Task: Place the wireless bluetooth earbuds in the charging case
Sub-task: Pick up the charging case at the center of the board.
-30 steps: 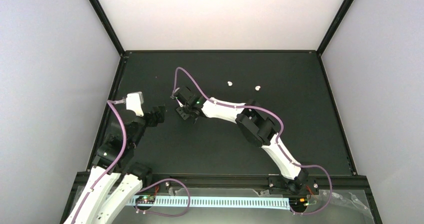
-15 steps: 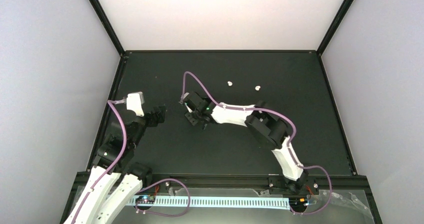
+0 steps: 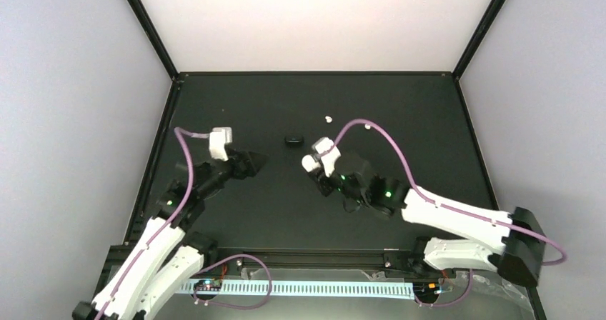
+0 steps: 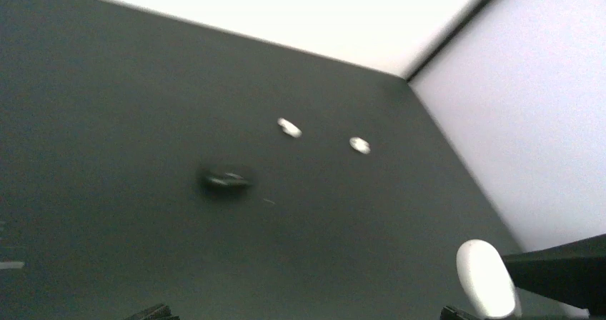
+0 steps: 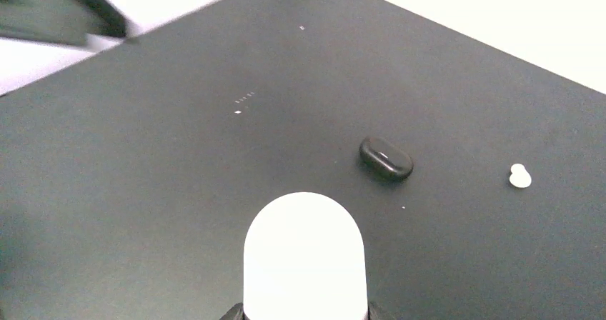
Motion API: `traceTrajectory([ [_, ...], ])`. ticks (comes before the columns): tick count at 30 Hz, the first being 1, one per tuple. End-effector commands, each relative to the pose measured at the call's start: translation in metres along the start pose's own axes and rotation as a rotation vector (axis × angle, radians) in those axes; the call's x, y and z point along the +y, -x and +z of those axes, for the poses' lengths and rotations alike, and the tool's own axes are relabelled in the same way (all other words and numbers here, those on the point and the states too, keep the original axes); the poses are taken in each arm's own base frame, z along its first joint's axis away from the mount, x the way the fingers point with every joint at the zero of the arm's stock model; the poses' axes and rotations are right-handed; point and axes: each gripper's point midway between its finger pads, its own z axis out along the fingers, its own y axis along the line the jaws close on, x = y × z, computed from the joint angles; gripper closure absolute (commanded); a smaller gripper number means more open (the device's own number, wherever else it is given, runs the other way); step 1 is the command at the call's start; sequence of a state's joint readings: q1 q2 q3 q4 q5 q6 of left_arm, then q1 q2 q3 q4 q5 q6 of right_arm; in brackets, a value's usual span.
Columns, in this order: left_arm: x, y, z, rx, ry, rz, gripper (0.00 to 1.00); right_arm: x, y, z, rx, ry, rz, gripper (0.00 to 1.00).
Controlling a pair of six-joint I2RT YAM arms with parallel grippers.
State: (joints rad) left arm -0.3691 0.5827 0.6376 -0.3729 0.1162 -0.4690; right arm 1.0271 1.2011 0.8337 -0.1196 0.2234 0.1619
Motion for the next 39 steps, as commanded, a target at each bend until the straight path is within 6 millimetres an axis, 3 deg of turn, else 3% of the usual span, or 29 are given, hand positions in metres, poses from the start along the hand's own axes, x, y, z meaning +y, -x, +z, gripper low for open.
traceTrajectory([
  [1,-0.082,-0.016,0.018,0.159,-0.474,-0.173,0.01,0.004,-0.013,-0.039,-0.008,-0.052,-0.143,0.64],
  [7,-0.141,-0.02,0.019,0.183,-0.654,-0.036,0.02,-0.001,0.0,-0.084,-0.095,-0.07,-0.198,0.64],
  [12,-0.166,-0.031,0.014,0.208,-0.773,-0.023,0.07,0.002,0.012,-0.098,-0.146,-0.044,-0.23,0.64],
  [24,-0.183,-0.037,0.019,0.266,-0.831,-0.015,0.23,0.026,0.038,-0.104,-0.19,-0.027,-0.332,0.63],
  [33,-0.19,-0.043,0.018,0.298,-0.866,-0.039,0.33,0.036,0.041,-0.096,-0.186,-0.022,-0.358,0.63],
  [39,-0.192,-0.045,0.018,0.305,-0.875,-0.046,0.47,0.039,0.043,-0.094,-0.186,-0.015,-0.361,0.63],
])
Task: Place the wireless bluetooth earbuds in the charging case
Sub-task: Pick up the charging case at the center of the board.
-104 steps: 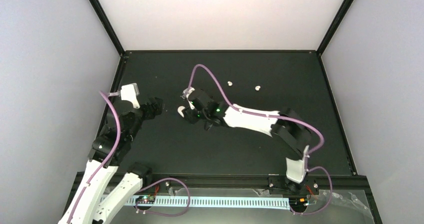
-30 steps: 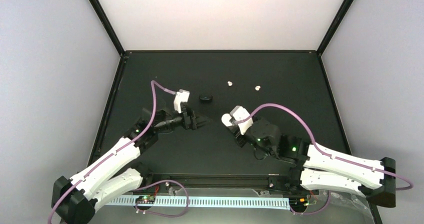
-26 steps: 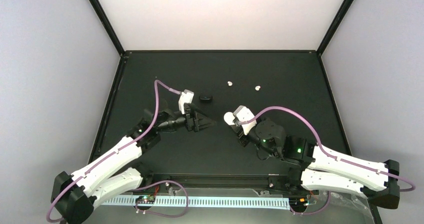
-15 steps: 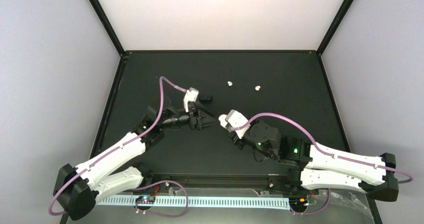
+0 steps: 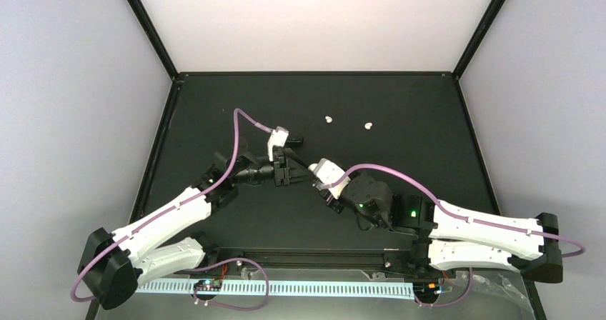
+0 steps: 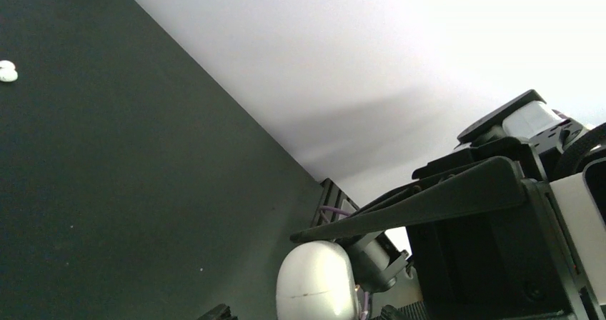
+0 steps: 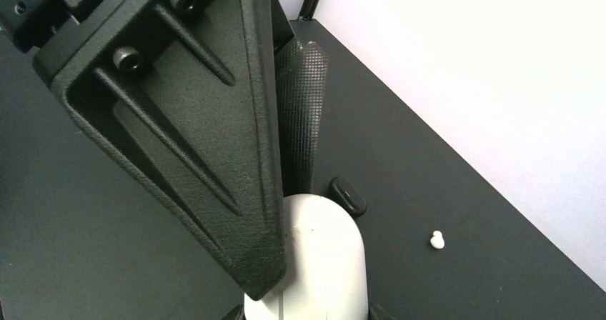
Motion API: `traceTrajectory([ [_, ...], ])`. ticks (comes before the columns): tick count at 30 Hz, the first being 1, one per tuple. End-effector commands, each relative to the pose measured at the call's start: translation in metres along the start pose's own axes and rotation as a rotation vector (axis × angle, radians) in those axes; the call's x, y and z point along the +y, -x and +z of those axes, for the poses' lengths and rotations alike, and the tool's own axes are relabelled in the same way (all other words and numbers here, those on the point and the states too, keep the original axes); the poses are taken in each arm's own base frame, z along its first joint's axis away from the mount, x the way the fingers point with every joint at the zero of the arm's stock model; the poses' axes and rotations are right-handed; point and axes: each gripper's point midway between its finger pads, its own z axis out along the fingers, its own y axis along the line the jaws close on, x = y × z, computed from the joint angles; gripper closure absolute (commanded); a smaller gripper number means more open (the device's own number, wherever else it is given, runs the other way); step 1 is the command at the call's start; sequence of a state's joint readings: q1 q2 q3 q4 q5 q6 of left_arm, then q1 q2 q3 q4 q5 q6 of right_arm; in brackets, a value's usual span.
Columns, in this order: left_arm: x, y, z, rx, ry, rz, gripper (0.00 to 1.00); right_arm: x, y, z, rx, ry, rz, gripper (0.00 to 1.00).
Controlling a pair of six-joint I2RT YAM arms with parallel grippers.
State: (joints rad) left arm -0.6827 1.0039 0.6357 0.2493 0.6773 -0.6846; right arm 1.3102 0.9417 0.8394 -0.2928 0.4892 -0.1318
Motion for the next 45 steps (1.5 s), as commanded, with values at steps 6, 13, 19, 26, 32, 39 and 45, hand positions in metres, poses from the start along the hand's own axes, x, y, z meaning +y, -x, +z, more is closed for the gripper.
traceTrajectory([
  [6,-0.019,0.01,0.005,-0.007,-0.064,0.03,0.59,-0.005,0.025,-0.002,-0.057,-0.02,0.01,0.63],
  [13,-0.024,0.007,0.008,0.011,-0.091,0.023,0.64,-0.004,0.03,-0.001,-0.068,-0.019,0.001,0.63],
  [19,-0.028,0.006,0.01,0.013,-0.109,0.021,0.7,-0.001,0.035,0.001,-0.075,-0.01,-0.001,0.63],
  [26,-0.031,0.006,0.009,0.008,-0.115,0.029,0.89,0.002,0.038,0.001,-0.082,0.004,0.0,0.63],
  [32,-0.038,0.015,0.001,-0.051,-0.115,0.065,0.93,0.013,0.045,-0.006,-0.102,0.085,0.022,0.47],
  [39,-0.059,0.033,-0.02,-0.149,-0.1,0.224,0.98,0.001,0.072,-0.042,-0.189,0.145,0.136,0.32],
  [45,-0.107,0.039,-0.058,-0.241,-0.168,0.543,0.99,-0.001,0.122,-0.106,-0.354,0.365,0.201,0.29],
])
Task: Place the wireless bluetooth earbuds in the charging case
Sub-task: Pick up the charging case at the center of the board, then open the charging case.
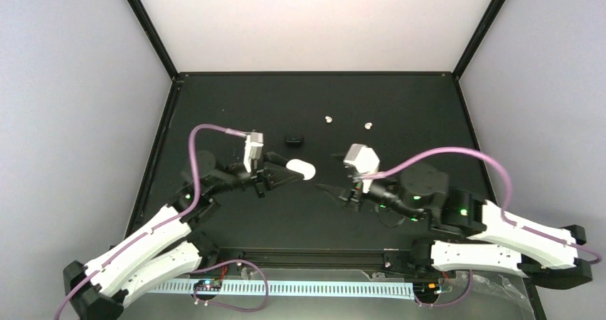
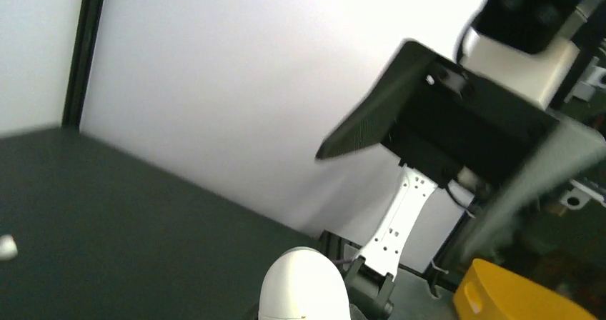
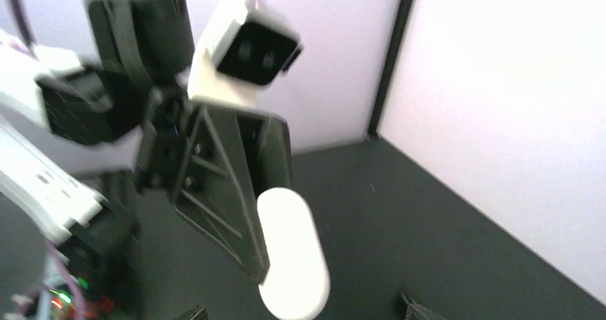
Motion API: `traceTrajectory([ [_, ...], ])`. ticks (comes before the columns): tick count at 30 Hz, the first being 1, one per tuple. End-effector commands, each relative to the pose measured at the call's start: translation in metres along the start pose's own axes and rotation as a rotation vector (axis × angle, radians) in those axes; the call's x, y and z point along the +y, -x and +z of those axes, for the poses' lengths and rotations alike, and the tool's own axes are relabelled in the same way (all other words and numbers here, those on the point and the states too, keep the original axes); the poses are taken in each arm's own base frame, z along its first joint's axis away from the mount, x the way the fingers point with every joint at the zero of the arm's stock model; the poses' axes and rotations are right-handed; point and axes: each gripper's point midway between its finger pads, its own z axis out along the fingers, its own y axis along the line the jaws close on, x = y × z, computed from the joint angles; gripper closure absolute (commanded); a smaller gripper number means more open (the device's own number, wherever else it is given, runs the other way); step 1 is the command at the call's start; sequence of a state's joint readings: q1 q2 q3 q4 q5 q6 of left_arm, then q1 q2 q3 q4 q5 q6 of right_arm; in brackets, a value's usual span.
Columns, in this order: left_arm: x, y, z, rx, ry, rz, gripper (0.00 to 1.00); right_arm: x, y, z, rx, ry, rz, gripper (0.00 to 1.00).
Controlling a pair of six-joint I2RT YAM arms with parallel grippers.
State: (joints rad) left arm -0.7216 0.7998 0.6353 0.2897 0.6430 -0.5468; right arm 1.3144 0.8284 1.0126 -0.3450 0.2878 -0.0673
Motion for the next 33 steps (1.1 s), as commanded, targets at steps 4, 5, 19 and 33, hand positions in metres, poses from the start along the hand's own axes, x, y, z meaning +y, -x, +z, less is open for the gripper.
traceTrajectory([
  [4,-0.062,0.033,-0.027,-0.105,-0.145,0.367,0.98,0.042,0.059,-0.047,-0.126,0.345,0.061,0.29],
  [5,-0.067,0.034,-0.028,-0.1,-0.164,0.378,0.98,0.046,0.059,-0.046,-0.123,0.368,0.061,0.29],
  [19,-0.105,0.042,-0.036,-0.095,-0.337,0.394,0.98,0.054,0.05,-0.023,-0.121,0.375,0.103,0.36],
  [33,-0.111,0.029,-0.055,-0.238,-0.367,0.529,0.98,0.037,0.062,0.001,-0.135,0.249,0.167,0.35],
])
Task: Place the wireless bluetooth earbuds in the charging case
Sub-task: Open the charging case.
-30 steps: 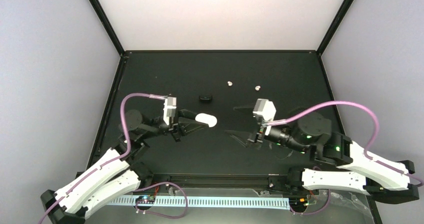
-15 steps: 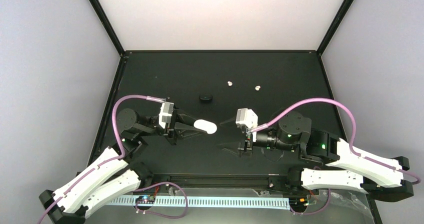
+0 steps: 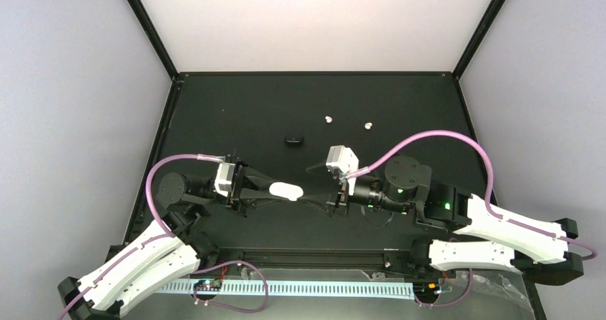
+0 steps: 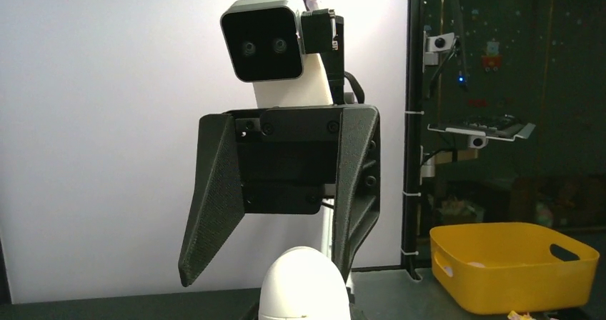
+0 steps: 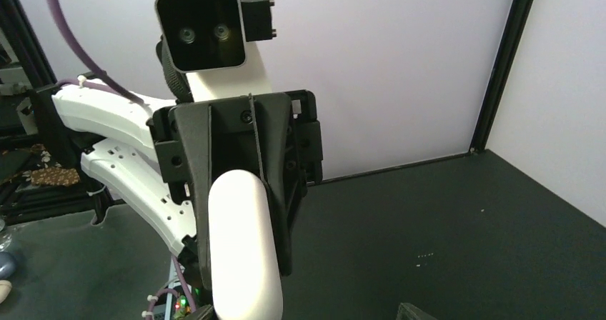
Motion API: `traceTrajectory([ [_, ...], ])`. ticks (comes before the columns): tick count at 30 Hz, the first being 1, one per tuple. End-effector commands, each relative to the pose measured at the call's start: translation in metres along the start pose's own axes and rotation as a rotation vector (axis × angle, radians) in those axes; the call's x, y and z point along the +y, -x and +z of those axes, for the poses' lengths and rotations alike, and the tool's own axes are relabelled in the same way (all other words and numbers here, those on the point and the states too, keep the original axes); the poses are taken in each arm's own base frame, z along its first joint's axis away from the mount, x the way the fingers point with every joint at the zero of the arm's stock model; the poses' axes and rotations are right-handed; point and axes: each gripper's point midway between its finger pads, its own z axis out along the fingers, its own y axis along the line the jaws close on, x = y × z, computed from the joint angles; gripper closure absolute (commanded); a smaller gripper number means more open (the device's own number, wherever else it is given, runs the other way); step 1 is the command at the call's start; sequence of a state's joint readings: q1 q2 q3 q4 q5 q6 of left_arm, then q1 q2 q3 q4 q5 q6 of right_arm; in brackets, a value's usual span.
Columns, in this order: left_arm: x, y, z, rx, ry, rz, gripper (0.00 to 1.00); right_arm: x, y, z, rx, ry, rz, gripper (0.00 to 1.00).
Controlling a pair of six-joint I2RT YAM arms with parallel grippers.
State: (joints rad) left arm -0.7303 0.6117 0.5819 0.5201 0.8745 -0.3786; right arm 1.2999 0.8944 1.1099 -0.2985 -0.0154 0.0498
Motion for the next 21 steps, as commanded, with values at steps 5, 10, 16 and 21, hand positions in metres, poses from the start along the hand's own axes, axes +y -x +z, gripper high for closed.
traceTrajectory([
  [5,-0.013,0.015,-0.008,-0.094,0.002,0.172,0.98,-0.011,0.021,0.009,-0.061,-0.06,0.034,0.34],
  [10,-0.014,0.012,-0.01,-0.084,0.008,0.201,0.98,-0.013,0.023,0.012,-0.07,-0.072,0.039,0.34],
  [16,-0.013,0.008,-0.01,-0.075,0.012,0.202,0.99,-0.021,0.027,0.013,-0.078,-0.117,0.044,0.34],
  [21,-0.008,0.001,-0.01,-0.059,0.029,0.193,0.98,-0.021,0.031,0.011,-0.098,-0.121,0.046,0.34],
])
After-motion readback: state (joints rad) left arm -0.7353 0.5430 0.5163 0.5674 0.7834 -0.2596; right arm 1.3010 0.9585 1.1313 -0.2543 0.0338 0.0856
